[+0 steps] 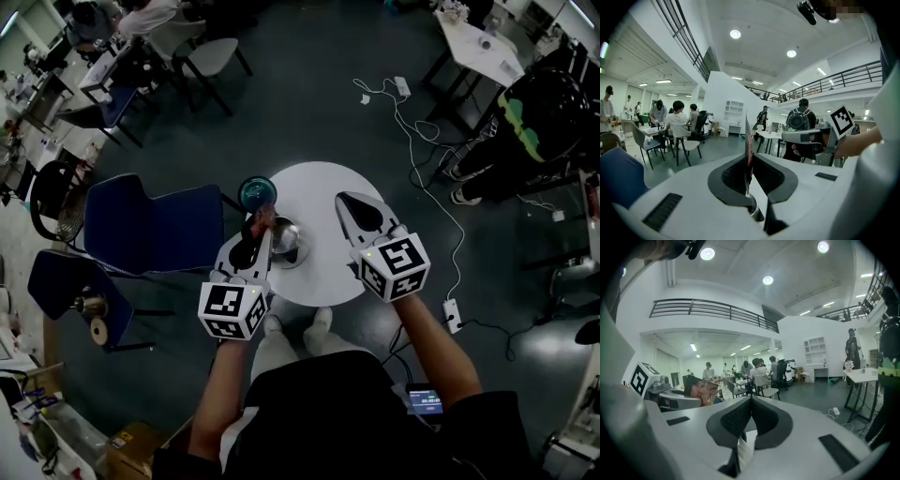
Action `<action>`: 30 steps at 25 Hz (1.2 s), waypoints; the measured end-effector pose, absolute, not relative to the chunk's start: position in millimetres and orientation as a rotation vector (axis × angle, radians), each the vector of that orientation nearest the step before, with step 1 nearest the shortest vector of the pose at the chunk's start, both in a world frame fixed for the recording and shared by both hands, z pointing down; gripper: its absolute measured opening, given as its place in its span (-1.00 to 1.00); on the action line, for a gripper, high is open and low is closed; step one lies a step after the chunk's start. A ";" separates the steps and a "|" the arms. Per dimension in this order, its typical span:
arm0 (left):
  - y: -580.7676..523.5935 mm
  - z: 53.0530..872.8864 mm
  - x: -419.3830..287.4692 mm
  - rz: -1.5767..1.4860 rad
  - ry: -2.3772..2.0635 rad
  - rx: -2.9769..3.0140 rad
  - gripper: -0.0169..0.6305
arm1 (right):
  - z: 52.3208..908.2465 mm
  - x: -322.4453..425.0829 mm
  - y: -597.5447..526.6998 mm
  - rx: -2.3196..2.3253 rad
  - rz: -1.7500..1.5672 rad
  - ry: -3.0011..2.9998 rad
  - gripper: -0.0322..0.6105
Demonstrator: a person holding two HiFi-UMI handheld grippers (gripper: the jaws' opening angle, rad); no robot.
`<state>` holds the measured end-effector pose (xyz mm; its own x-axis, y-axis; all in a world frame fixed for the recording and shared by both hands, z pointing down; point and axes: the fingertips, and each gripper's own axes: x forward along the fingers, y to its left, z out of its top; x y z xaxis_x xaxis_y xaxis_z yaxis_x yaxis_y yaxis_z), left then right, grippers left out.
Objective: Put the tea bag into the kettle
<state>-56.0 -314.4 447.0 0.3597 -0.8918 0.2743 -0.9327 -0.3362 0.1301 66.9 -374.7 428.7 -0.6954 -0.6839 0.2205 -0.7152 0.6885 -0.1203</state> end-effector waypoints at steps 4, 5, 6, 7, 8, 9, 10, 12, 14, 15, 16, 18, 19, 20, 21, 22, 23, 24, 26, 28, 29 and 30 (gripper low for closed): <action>-319.7 452.5 -67.9 0.257 -1.605 2.366 -0.82 | 429.1 52.8 -378.4 1.145 0.299 -2.737 -0.84; -320.8 454.4 -71.2 0.266 -1.596 2.370 -0.82 | 430.2 49.8 -378.9 1.151 0.303 -2.732 -0.84; -322.0 456.8 -73.9 0.275 -1.585 2.374 -0.82 | 432.0 47.3 -379.5 1.158 0.308 -2.727 -0.84; -323.2 459.2 -76.3 0.285 -1.571 2.379 -0.82 | 434.0 45.0 -380.0 1.167 0.313 -2.719 -0.84; -324.5 461.2 -78.7 0.296 -1.555 2.385 -0.82 | 435.6 42.6 -380.6 1.177 0.316 -2.712 -0.84; -326.1 462.4 -81.2 0.308 -1.537 2.394 -0.82 | 436.5 40.1 -381.4 1.190 0.318 -2.704 -0.84; -328.4 463.1 -83.5 0.319 -1.520 2.404 -0.82 | 436.4 38.1 -382.7 1.207 0.319 -2.697 -0.84; -334.1 465.0 -87.3 0.334 -1.484 2.421 -0.82 | 435.5 36.0 -387.1 1.249 0.324 -2.682 -0.84; -338.3 469.5 -90.5 0.349 -1.443 2.439 -0.82 | 436.6 33.6 -390.4 1.291 0.333 -2.665 -0.84; -339.5 472.5 -92.3 0.359 -1.417 2.450 -0.82 | 437.7 31.7 -391.0 1.311 0.336 -2.657 -0.84; -340.3 475.7 -94.0 0.371 -1.389 2.461 -0.82 | 438.8 29.8 -391.2 1.330 0.339 -2.648 -0.84; -342.5 482.0 -96.8 0.404 -1.332 2.480 -0.82 | 440.2 27.2 -392.4 1.371 0.350 -2.628 -0.84; -344.4 485.7 -97.8 0.429 -1.306 2.489 -0.82 | 440.5 26.6 -393.7 1.389 0.355 -2.619 -0.84; -346.4 490.1 -98.6 0.460 -1.284 2.496 -0.82 | 441.1 26.4 -395.1 1.405 0.359 -2.611 -0.84; -348.0 495.2 -99.1 0.494 -1.263 2.501 -0.82 | 442.3 26.3 -396.2 1.419 0.363 -2.602 -0.84; -348.7 500.7 -99.3 0.528 -1.239 2.504 -0.82 | 444.2 26.4 -396.6 1.432 0.366 -2.593 -0.84; -348.8 506.4 -99.1 0.563 -1.212 2.509 -0.82 | 446.6 26.8 -396.5 1.446 0.371 -2.582 -0.84; -348.8 512.0 -98.4 0.599 -1.182 2.517 -0.82 | 449.0 27.4 -396.4 1.462 0.377 -2.570 -0.84; -349.4 523.3 -96.9 0.670 -1.125 2.536 -0.82 | 452.9 28.6 -396.5 1.496 0.390 -2.551 -0.84; -350.2 535.2 -96.7 0.745 -1.082 2.558 -0.82 | 456.7 29.6 -395.7 1.523 0.400 -2.534 -0.84; -350.8 541.2 -96.7 0.785 -1.065 2.572 -0.82 | 458.7 30.5 -395.0 1.534 0.403 -2.526 -0.84; -351.5 546.6 -96.4 0.822 -1.049 2.584 -0.82 | 460.5 31.8 -394.2 1.545 0.404 -2.517 -0.84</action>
<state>-96.4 -351.5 546.6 0.5853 -0.5670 0.5796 -0.6983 -0.7158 0.0048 31.8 -394.2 460.5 -0.4530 -0.8480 0.2750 -0.8915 0.4294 -0.1445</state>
